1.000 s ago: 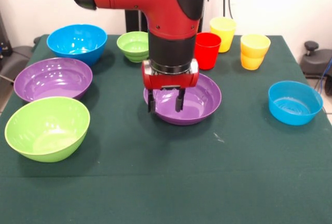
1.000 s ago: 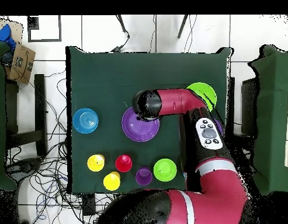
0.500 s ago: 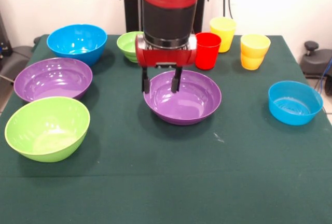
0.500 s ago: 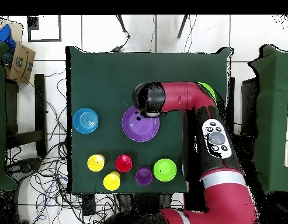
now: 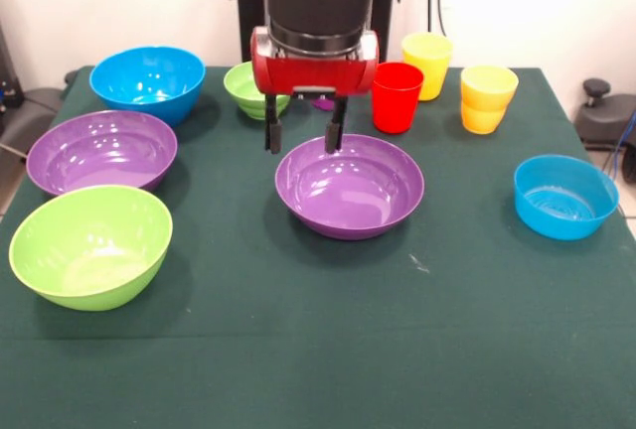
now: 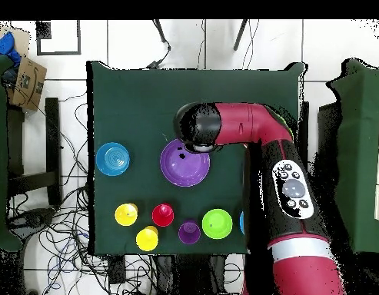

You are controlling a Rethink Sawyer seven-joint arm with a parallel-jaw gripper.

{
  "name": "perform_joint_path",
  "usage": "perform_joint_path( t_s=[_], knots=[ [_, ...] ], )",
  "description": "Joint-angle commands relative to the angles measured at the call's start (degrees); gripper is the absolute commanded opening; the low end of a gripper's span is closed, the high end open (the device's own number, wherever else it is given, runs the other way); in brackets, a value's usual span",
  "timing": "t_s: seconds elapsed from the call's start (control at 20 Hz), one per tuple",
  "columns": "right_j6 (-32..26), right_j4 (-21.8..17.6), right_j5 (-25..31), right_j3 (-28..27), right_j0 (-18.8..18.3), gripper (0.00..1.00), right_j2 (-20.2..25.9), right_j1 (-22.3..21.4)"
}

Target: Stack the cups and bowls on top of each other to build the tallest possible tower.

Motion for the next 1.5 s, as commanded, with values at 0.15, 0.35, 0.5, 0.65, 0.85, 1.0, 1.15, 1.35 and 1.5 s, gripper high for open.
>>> perform_joint_path(
  t_s=[0.15,0.35,0.5,0.65,0.85,1.0,1.15,1.35,1.5],
  knots=[
    [-11.64,1.1,7.22,2.67,-3.91,1.0,6.14,-2.52],
    [-15.56,0.85,11.06,-1.61,-6.85,1.0,8.26,-0.91],
    [-15.89,1.1,13.28,-3.37,-8.11,1.0,9.7,-0.89],
    [-16.34,0.59,12.94,-3.61,-9.08,1.0,11.16,-1.0],
    [-16.55,-0.76,10.61,-2.13,-10.36,1.0,12.86,-1.32],
    [-14.88,-1.99,10.38,-0.34,-10.23,1.0,12.41,-2.99],
    [-11.02,-3.99,9.07,0.2,-8.57,1.0,10.7,-2.77],
    [-8.58,-4.06,8.3,0.12,-7.0,1.0,10.57,-1.62],
    [-7.01,-3.64,9.76,-1.21,-5.55,1.0,10.5,-1.02]
  ],
)
